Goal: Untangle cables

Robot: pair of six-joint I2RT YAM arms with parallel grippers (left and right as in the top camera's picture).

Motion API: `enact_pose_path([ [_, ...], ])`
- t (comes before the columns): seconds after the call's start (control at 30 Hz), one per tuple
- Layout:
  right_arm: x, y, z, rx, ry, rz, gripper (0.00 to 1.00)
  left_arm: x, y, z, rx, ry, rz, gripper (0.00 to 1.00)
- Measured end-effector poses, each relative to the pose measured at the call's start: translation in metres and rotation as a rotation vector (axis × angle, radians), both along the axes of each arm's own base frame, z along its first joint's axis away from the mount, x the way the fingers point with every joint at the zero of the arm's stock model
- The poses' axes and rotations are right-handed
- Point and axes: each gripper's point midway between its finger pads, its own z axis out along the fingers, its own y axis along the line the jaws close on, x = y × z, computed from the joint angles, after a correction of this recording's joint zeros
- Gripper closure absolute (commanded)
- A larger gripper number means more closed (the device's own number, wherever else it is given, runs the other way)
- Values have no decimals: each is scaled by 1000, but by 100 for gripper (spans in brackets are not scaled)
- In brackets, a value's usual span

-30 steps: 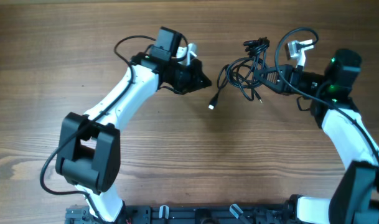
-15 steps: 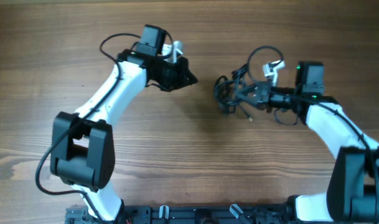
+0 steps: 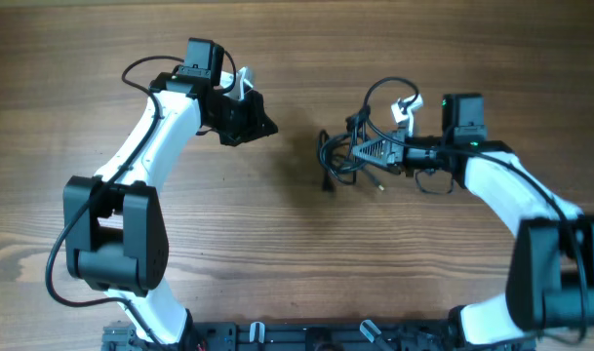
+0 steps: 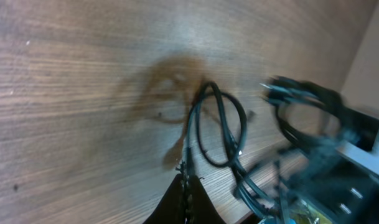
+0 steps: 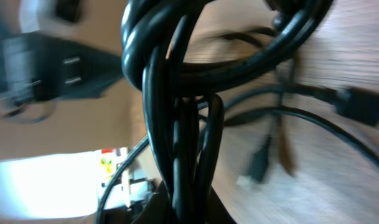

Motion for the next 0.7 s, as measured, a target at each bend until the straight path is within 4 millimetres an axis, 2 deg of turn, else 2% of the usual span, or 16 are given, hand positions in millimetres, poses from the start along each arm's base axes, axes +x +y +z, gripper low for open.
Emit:
enact_pose_path([
  [0.07,3,-6,-19,-67,24,-27,57,-4,4,-3,24,17,3,96],
  [0.17,2,-20,-32,-153,61,-64,55,-5,7,-6,49,20,5,96],
  [0.27,1,-54,-44,-332,150,-141,45,-4,9,-7,61,14,2,96],
  [0.37,10,-84,-35,-501,147,-192,43,-4,9,-7,62,11,0,96],
  [0.43,27,-93,-7,-561,64,-200,40,-4,9,-8,67,8,-1,96],
  [0.47,34,-91,11,-561,13,-187,38,-3,10,-8,71,7,0,96],
  [0.57,43,-77,46,-537,-95,-138,38,-1,15,-11,102,-1,11,96],
  [0.63,41,-51,67,-514,-176,-69,38,2,19,-13,122,2,35,96],
  [0.7,31,-21,73,-503,-217,13,38,7,29,-14,130,16,88,96],
])
